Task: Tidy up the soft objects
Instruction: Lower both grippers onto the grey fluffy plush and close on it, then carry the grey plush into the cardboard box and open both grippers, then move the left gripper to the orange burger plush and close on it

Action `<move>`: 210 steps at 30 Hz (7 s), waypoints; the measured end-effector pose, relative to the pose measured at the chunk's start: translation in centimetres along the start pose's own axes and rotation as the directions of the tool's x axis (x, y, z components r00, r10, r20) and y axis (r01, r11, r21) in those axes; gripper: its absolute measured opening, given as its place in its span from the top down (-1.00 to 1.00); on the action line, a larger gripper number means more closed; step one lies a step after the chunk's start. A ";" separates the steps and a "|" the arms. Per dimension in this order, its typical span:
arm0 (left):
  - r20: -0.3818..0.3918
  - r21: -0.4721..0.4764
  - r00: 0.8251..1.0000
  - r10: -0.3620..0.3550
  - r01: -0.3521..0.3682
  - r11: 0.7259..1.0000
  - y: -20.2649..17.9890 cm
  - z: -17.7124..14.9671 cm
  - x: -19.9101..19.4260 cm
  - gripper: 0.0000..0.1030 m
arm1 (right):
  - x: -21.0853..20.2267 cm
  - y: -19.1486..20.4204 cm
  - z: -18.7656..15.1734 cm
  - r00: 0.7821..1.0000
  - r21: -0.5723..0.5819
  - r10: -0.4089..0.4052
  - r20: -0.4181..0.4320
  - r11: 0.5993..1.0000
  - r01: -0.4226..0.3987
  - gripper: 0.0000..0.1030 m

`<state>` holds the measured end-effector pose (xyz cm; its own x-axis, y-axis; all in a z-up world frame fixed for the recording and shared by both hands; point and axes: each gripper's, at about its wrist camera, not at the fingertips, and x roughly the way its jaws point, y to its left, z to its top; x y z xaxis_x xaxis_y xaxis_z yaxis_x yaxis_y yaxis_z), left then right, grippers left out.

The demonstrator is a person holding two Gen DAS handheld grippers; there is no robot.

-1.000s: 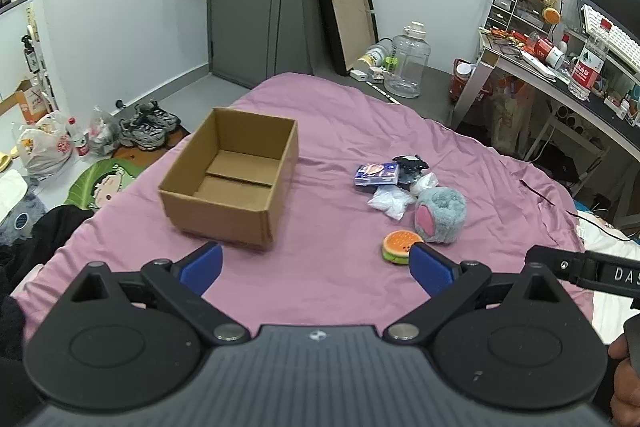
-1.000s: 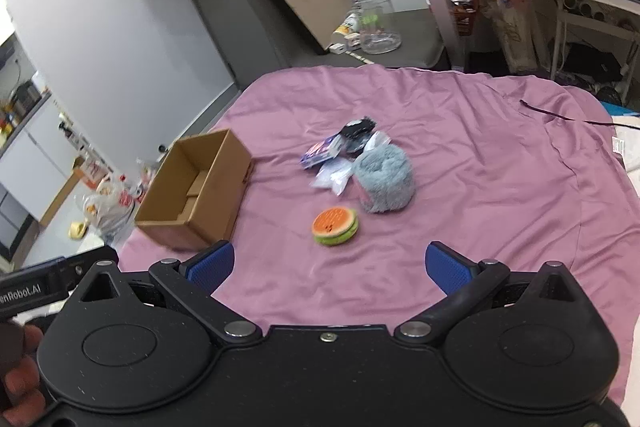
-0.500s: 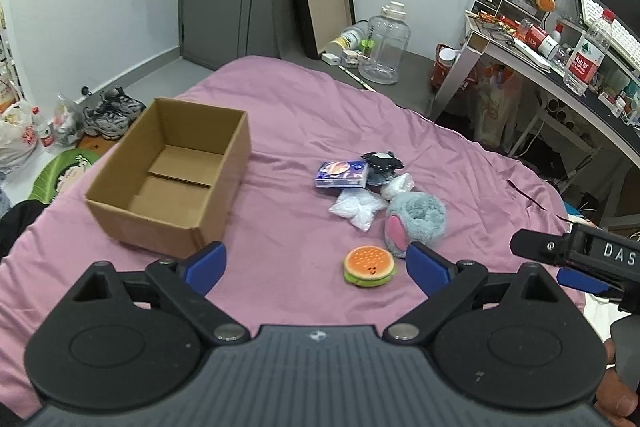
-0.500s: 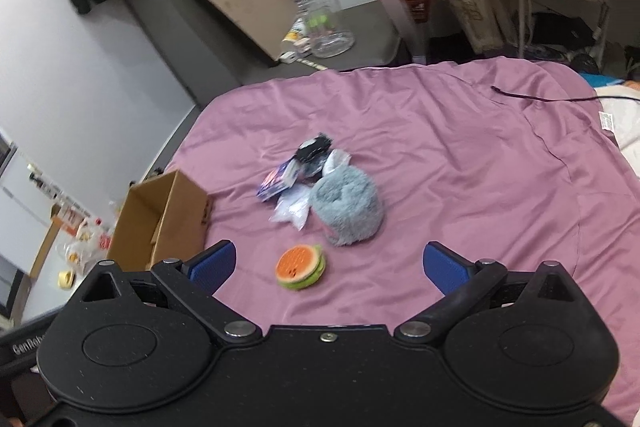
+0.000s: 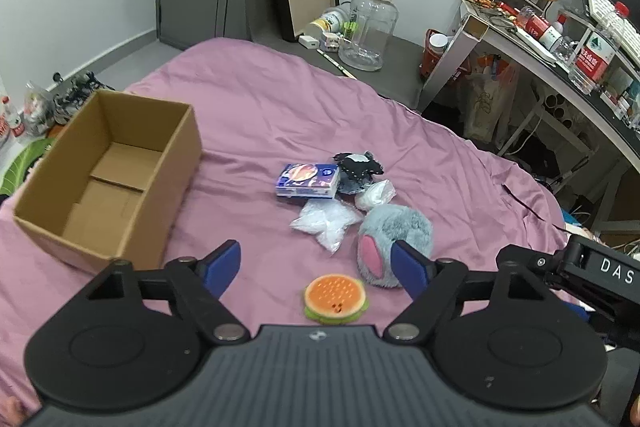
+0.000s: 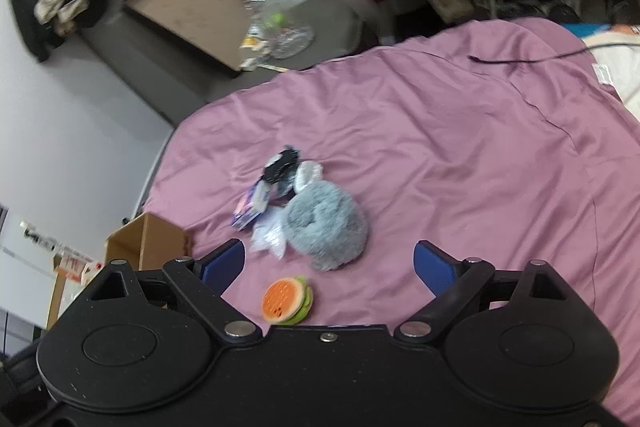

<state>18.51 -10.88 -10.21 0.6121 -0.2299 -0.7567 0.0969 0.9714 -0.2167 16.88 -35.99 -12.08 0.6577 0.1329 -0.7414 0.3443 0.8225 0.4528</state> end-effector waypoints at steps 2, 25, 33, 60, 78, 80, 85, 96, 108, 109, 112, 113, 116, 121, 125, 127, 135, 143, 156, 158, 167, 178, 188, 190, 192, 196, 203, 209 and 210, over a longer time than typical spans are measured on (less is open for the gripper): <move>-0.009 -0.013 1.000 -0.001 0.001 1.000 -0.2 0.4 1.0 -0.51 | 0.7 -0.1 0.4 1.000 0.025 0.001 -0.002 1.000 -0.001 -0.67; -0.121 -0.129 0.983 -0.141 0.126 0.984 -1.8 1.4 11.8 0.19 | 10.1 -3.2 1.2 0.996 0.181 0.016 -0.083 0.983 -0.001 0.01; -0.169 -0.216 0.966 -0.193 0.155 0.964 -1.8 1.2 14.3 0.27 | 12.3 -3.6 1.6 0.992 0.243 0.017 -0.126 0.970 0.014 0.12; -0.050 -0.291 0.967 -0.251 0.226 0.930 2.4 1.5 7.8 0.76 | 7.4 2.0 0.2 0.982 0.139 0.182 -0.049 0.975 -0.174 0.80; 0.103 -0.263 0.981 -0.162 0.184 0.947 11.7 4.6 0.8 0.76 | 6.3 13.8 -3.1 0.954 -0.011 0.299 -0.035 0.954 -0.300 0.81; 0.113 -0.256 0.981 -0.156 0.180 0.950 12.6 5.1 0.4 0.76 | 6.4 14.8 -3.4 0.949 -0.014 0.314 -0.033 0.949 -0.315 0.81; 0.134 -0.206 0.983 -0.123 0.149 0.967 14.4 6.1 -0.2 0.76 | 7.1 17.6 -4.4 0.944 -0.033 0.328 -0.033 0.944 -0.329 0.81; 0.137 -0.180 0.982 -0.130 0.154 0.972 18.7 8.2 0.9 0.76 | 9.5 21.5 -4.9 0.940 -0.044 0.338 -0.040 0.940 -0.339 0.81; 0.116 -0.270 0.982 -0.152 0.178 0.946 23.1 8.6 4.3 0.76 | 13.1 23.8 -5.4 0.947 -0.063 0.316 -0.062 0.945 -0.320 0.81; 0.109 -0.278 0.983 -0.149 0.174 0.945 23.4 8.5 4.6 0.76 | 13.5 23.9 -5.4 0.947 -0.062 0.314 -0.067 0.946 -0.318 0.81; 0.092 -0.300 0.985 -0.147 0.168 0.939 24.2 8.6 5.7 0.76 | 14.8 24.1 -5.6 0.948 -0.056 0.307 -0.082 0.949 -0.312 0.81; 0.089 -0.305 0.985 -0.146 0.166 0.938 24.5 8.6 6.0 0.76 | 15.2 24.2 -5.7 0.949 -0.052 0.304 -0.086 0.950 -0.309 0.81; 0.078 -0.314 0.986 -0.145 0.162 0.936 24.9 8.6 6.8 0.76 | 16.1 24.2 -5.7 0.951 -0.047 0.295 -0.091 0.953 -0.300 0.82; 0.097 -0.322 0.986 -0.136 0.160 0.933 25.2 8.7 7.6 0.73 | 16.7 24.2 -5.4 0.950 -0.054 0.302 -0.080 0.950 -0.307 0.72; 0.115 -0.350 0.992 -0.044 0.082 0.933 25.7 8.8 7.1 0.63 | 16.3 23.7 -5.0 0.959 -0.053 0.277 -0.054 0.958 -0.280 0.34; 0.119 -0.383 0.992 -0.039 0.082 0.920 26.3 9.1 6.6 0.57 | 16.0 23.4 -4.9 0.960 -0.050 0.272 -0.058 0.960 -0.275 0.30; 0.083 -0.345 0.996 0.013 0.017 0.938 24.9 8.9 4.3 0.24 | 13.1 22.4 -4.8 0.962 -0.060 0.262 -0.069 0.962 -0.267 0.11; 0.116 -0.296 0.993 -0.005 0.039 0.955 21.5 7.5 -0.4 -0.25 | 7.5 21.4 -4.0 0.958 -0.102 0.286 -0.021 0.953 -0.287 -0.24; 0.077 -0.295 0.997 0.027 -0.003 0.955 17.6 4.1 -4.8 -0.35 | -0.4 16.1 -3.8 0.961 -0.106 0.274 0.040 0.957 -0.269 -0.54; 0.083 -0.284 0.996 0.018 0.006 0.959 16.9 3.8 -5.6 -0.35 | -1.3 15.5 -3.8 0.960 -0.117 0.278 0.039 0.955 -0.272 -0.56; 0.091 -0.256 0.996 0.013 0.011 0.967 13.9 2.2 -8.5 -0.36 | -4.0 13.0 -3.7 0.965 -0.161 0.263 -0.007 0.952 -0.260 -0.72; 0.058 -0.235 0.997 0.044 -0.029 0.972 11.1 0.8 -9.0 -0.51 | -4.1 9.3 -3.5 0.968 -0.155 0.246 -0.046 0.956 -0.250 -0.92; 0.008 -0.225 0.997 0.074 -0.070 0.972 9.5 -0.5 -7.1 -0.57 | -1.4 5.8 -3.5 0.965 -0.073 0.240 -0.103 0.966 -0.248 -0.92; -0.003 -0.216 0.998 0.070 -0.069 0.974 9.0 -0.7 -6.5 -0.57 | -0.8 5.2 -3.4 0.968 -0.057 0.229 -0.105 0.970 -0.236 -0.92; -0.013 -0.209 0.998 0.069 -0.070 0.975 8.3 -0.8 -5.7 -0.57 | -0.2 4.5 -3.3 0.966 -0.035 0.234 -0.113 0.970 -0.239 -0.92; -0.041 -0.195 0.997 0.059 -0.066 0.979 7.1 -1.0 -4.0 -0.57 | 1.3 3.3 -3.2 0.961 0.004 0.240 -0.139 0.970 -0.242 -0.92; -0.073 -0.204 0.995 0.072 -0.086 0.975 5.6 -2.1 -0.7 -0.56 | 4.2 1.1 -3.0 0.956 0.071 0.235 -0.175 0.972 -0.226 -0.77; -0.087 -0.237 0.994 0.062 -0.081 0.968 4.7 -2.7 1.8 -0.55 | 6.0 0.0 -2.7 0.956 0.100 0.220 -0.195 0.974 -0.204 -0.63; -0.091 -0.237 0.994 0.062 -0.082 0.968 4.4 -2.7 2.2 -0.55 | 6.2 -0.2 -2.6 0.957 0.105 0.215 -0.197 0.975 -0.197 -0.63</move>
<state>18.20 -7.24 -14.53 0.5427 -0.1737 -0.8218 -0.1423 0.9452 -0.2938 19.17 -33.89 -18.10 0.5715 0.4125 -0.7094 0.2761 0.7175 0.6395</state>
